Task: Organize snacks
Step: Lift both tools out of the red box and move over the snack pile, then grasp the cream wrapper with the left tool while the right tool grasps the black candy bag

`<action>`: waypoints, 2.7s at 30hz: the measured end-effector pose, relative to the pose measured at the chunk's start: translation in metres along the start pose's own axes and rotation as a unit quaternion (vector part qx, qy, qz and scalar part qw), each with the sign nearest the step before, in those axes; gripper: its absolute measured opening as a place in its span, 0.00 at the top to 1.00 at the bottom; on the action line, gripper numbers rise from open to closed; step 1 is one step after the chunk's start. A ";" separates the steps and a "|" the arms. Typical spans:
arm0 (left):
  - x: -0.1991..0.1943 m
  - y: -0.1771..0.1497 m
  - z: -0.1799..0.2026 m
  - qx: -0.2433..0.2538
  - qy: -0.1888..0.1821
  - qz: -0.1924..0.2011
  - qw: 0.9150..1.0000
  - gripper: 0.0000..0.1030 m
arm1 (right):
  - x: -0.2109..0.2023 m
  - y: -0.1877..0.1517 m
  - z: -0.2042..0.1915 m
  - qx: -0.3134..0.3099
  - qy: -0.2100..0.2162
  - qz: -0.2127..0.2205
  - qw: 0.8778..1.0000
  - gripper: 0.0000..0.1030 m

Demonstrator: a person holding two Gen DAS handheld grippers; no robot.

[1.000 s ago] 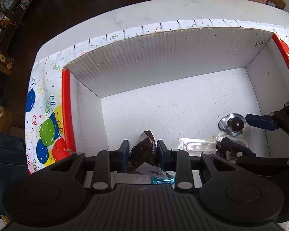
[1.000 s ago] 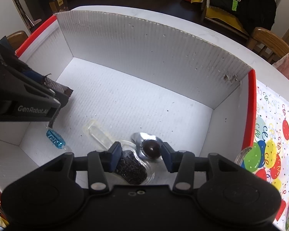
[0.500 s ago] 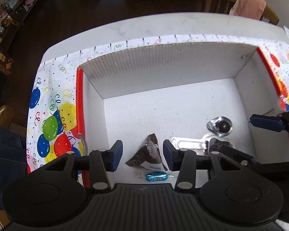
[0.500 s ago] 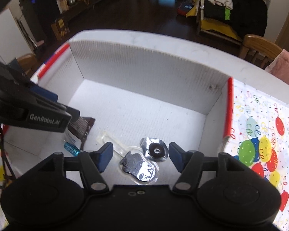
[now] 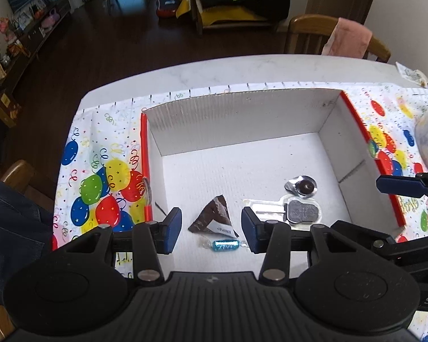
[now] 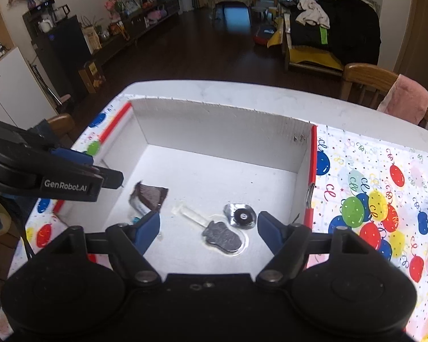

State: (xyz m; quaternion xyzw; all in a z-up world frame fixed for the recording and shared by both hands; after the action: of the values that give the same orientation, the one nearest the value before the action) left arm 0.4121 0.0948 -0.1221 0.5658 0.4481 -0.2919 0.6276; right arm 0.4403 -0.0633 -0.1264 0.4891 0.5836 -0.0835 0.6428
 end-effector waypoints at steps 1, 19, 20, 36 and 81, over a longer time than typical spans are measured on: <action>-0.005 -0.002 -0.001 0.001 -0.001 0.005 1.000 0.57 | -0.004 -0.001 -0.002 0.001 0.000 0.004 1.000 0.26; -0.086 -0.046 -0.012 -0.001 -0.023 0.108 0.994 0.47 | -0.069 -0.023 -0.048 0.032 0.037 0.075 0.996 0.09; -0.090 -0.048 -0.013 0.000 -0.022 0.114 0.993 0.47 | -0.072 -0.025 -0.051 0.034 0.040 0.079 0.995 0.08; -0.134 -0.104 -0.018 0.014 -0.044 0.170 0.984 0.30 | -0.110 -0.073 -0.077 0.047 0.052 0.131 0.989 0.00; -0.002 -0.252 -0.038 -0.196 -0.075 -0.098 0.973 0.20 | -0.013 -0.214 -0.150 -0.030 0.041 -0.034 0.998 0.31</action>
State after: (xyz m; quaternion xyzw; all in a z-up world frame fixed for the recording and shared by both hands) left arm 0.1825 0.0842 -0.2317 0.3615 0.5014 -0.3004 0.7264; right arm 0.1907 -0.0689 -0.2050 0.4526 0.6277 -0.0672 0.6298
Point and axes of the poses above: each gripper's, at about its wrist camera, not at the fingertips, and x roughly the way its jaws point, z to its right, y to its top, the point moved 9 cm from there along x, roughly the way its jaws point, and after that the axes turned 2 degrees about y, right-handed, at the moved point
